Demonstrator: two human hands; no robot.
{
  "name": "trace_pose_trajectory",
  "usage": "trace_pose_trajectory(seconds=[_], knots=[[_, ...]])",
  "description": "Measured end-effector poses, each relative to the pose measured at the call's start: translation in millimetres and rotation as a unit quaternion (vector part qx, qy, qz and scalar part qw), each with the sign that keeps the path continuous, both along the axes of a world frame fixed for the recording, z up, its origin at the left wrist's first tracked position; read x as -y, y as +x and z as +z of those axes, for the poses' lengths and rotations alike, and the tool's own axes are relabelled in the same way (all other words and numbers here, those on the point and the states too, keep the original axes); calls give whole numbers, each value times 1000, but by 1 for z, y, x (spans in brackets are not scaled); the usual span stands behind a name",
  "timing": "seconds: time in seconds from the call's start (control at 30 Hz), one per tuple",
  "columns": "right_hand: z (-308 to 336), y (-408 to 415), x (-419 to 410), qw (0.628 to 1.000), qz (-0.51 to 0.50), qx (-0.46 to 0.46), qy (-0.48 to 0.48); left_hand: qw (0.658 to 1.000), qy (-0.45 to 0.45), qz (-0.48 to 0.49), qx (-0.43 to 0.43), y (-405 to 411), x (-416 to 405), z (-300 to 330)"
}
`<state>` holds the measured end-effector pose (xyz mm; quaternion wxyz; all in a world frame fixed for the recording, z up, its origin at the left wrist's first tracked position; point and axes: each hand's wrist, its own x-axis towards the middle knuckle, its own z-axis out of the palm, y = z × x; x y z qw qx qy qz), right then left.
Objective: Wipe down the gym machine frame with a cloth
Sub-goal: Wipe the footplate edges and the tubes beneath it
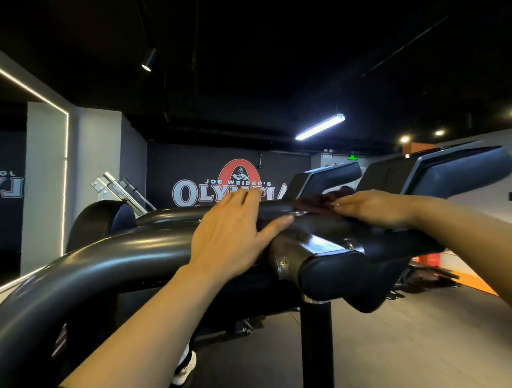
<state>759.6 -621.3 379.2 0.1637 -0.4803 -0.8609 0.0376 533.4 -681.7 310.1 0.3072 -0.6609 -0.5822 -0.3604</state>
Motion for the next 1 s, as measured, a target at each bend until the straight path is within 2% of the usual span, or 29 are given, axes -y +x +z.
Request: trace_pose_trajectory(seconds=[0.07,0.2,0.4,0.57,0.7,0.93,1.0], knots=[[2,4,-10,997,-35,56,41,1000,-7,5,1,0,-1,0],[4,-17,4,999,22,33,14,1000,-12,16,2,-1,-6,0],[-1,-22,19,996,56,46,56,1000,-9,14,-3,-1,-3,-1],[4,24,19,990,-25,95,105,1000,-4,12,-29,-6,-4,-3],[2,21,21,994,-57,43,77,997,-5,-7,-72,-2,-3,-1],[-10,-13,38,997,32,-50,45,998,-15,-4,-56,0,0,0],[-11,-10,39,998,13,-46,50,998,-18,-7,-64,-2,2,-1]])
